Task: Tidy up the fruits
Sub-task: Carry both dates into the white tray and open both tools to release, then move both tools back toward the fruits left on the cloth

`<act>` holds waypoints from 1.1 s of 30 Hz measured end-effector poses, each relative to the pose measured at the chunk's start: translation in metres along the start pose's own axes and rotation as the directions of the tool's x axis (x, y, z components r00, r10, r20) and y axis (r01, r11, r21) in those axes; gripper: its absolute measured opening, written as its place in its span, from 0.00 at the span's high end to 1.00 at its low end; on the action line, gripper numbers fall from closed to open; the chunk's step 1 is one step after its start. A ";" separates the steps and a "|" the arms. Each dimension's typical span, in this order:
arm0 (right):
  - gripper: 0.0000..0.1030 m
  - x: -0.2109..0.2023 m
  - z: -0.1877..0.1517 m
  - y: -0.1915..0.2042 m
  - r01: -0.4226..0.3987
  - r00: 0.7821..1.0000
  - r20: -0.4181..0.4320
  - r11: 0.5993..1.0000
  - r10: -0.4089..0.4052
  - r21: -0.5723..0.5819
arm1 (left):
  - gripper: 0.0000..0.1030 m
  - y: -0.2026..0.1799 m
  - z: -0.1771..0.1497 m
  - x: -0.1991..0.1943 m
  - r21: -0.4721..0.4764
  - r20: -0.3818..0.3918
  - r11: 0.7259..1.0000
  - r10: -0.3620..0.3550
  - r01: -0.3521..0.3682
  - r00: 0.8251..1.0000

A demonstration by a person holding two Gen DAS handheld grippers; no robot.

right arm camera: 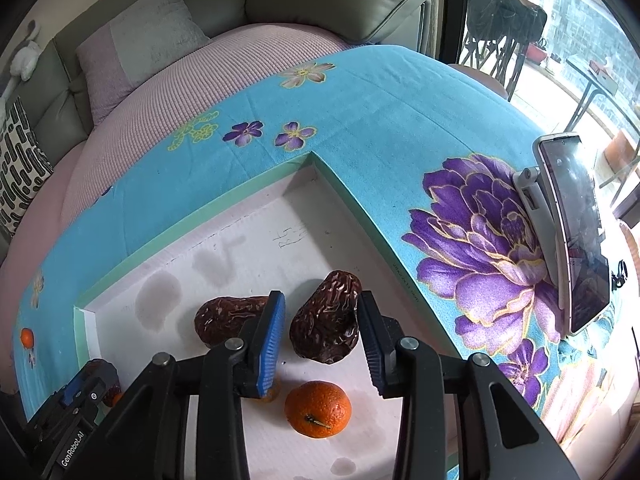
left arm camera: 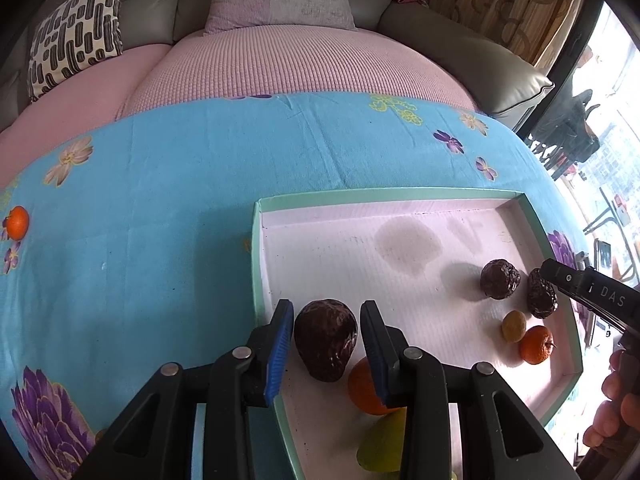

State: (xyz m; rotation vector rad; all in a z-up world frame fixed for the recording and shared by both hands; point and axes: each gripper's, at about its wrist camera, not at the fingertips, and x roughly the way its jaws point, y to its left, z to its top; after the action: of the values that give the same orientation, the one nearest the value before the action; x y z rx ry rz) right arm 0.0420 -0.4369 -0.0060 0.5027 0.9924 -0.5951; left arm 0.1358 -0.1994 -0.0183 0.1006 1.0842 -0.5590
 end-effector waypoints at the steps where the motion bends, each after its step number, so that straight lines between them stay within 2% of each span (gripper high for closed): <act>1: 0.63 -0.002 0.000 0.000 -0.001 1.000 0.007 1.000 0.001 -0.001 | 0.63 0.001 0.000 -0.002 -0.004 0.001 1.000 0.001 -0.001 1.000; 8: 0.63 -0.020 0.000 0.004 -0.012 0.998 0.059 1.000 0.013 -0.016 | 0.62 0.009 0.001 -0.028 -0.028 0.039 1.000 0.008 -0.007 0.999; 10: 0.63 -0.024 0.000 0.007 -0.024 0.997 0.068 1.000 0.025 -0.019 | 0.46 0.015 0.000 -0.035 -0.048 0.045 0.998 0.029 -0.027 0.999; 11: 0.63 -0.025 -0.001 0.008 -0.030 0.997 0.070 0.999 0.032 -0.023 | 0.31 0.019 -0.001 -0.038 -0.062 0.049 0.997 0.045 -0.041 0.998; 12: 0.62 -0.027 -0.002 0.011 -0.037 0.997 0.072 0.999 0.039 -0.028 | 0.26 0.024 -0.002 -0.040 -0.074 0.051 0.995 0.064 -0.060 0.997; 13: 0.60 -0.028 -0.003 0.014 -0.043 0.996 0.072 0.998 0.045 -0.037 | 0.26 0.028 -0.004 -0.043 -0.085 0.049 0.993 0.087 -0.083 0.995; 15: 0.33 -0.029 -0.005 0.020 -0.052 0.996 0.071 0.997 0.056 -0.057 | 0.24 0.040 -0.006 -0.047 -0.111 0.045 0.986 0.134 -0.128 0.990; 18: 0.32 -0.030 -0.009 0.032 -0.062 0.995 0.077 0.994 0.069 -0.091 | 0.18 0.063 -0.012 -0.051 -0.169 0.039 0.970 0.184 -0.175 0.982; 21: 0.29 -0.030 -0.013 0.043 -0.071 0.994 0.079 0.990 0.081 -0.125 | 0.09 0.086 -0.018 -0.056 -0.207 0.024 0.948 0.254 -0.243 0.967; 24: 0.19 -0.031 -0.018 0.056 -0.084 0.992 0.083 0.984 0.098 -0.158 | 0.08 0.102 -0.022 -0.060 -0.204 0.014 0.925 0.331 -0.321 0.944; 27: 0.19 -0.032 -0.023 0.071 -0.129 0.986 0.079 0.971 0.147 -0.199 | 0.05 0.118 -0.026 -0.068 -0.208 0.008 0.905 0.382 -0.372 0.924; 33: 0.19 -0.031 -0.037 0.105 -0.163 0.981 0.053 0.942 0.186 -0.294 | 0.03 0.149 -0.038 -0.088 -0.272 0.013 0.871 0.428 -0.409 0.904</act>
State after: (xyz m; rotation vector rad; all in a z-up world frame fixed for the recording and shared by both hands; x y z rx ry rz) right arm 0.0759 -0.3292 0.0171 0.2997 0.9278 -0.3013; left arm 0.1457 -0.0243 0.0108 0.0791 1.0171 -0.0225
